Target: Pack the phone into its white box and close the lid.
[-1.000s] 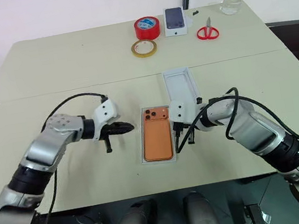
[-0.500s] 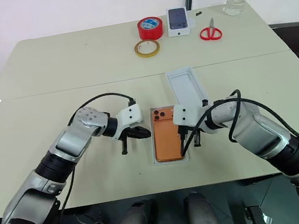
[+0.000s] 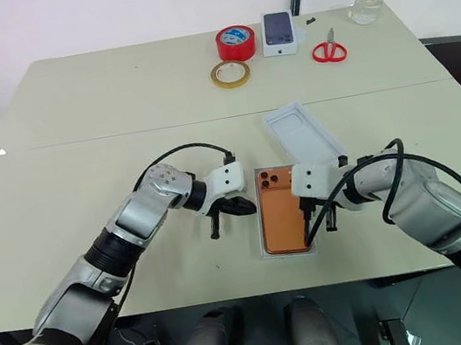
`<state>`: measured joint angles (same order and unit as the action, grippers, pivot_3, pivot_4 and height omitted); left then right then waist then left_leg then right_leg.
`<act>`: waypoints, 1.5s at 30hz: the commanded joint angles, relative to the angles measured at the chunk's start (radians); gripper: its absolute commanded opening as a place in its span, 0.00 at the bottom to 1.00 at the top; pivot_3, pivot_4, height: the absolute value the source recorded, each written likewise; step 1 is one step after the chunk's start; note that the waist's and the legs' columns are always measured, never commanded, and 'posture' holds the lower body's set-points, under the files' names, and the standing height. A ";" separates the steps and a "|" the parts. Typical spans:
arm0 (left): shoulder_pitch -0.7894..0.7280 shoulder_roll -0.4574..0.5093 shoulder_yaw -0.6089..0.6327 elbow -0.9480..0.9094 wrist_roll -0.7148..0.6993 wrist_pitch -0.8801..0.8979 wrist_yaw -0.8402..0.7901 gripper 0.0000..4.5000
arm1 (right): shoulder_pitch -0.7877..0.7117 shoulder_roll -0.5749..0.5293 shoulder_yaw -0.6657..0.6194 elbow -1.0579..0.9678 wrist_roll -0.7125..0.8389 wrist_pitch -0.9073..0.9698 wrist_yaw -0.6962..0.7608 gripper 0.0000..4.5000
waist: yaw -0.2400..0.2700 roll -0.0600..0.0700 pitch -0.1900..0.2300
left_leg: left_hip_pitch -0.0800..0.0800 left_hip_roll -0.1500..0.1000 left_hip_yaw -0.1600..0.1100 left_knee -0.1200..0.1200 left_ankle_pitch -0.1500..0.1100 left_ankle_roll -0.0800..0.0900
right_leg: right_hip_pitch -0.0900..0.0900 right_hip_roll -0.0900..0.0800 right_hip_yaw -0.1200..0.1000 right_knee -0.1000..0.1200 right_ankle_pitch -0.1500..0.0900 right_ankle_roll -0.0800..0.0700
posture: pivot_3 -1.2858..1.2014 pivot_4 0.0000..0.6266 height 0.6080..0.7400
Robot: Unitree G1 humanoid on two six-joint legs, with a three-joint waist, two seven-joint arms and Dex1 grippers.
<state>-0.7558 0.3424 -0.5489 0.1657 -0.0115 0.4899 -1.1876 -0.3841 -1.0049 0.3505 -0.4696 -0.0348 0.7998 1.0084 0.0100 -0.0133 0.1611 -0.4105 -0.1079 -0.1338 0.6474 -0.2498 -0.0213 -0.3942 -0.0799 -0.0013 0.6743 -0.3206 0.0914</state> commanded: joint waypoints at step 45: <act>0.500 0.335 0.502 -0.365 -0.353 -0.201 -0.042 0.00 | -0.492 0.530 -0.207 0.532 0.126 0.603 -0.514 0.75 | -0.035 0.002 0.000 | 0.000 0.000 0.001 -0.002 0.001 -0.002 | -0.006 -0.001 0.003 0.008 0.000 -0.001 | 0.52 0.24 1.00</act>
<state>-0.2616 0.6655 -0.0819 -0.1588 -0.3457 0.2986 -1.2413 -0.8388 -0.4834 0.1457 0.0622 0.0976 1.4203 0.5147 -0.0247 -0.0118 0.1610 -0.4105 -0.1076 -0.1330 0.6456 -0.2486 -0.0236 -0.4006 -0.0804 0.0015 0.6828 -0.3205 0.0908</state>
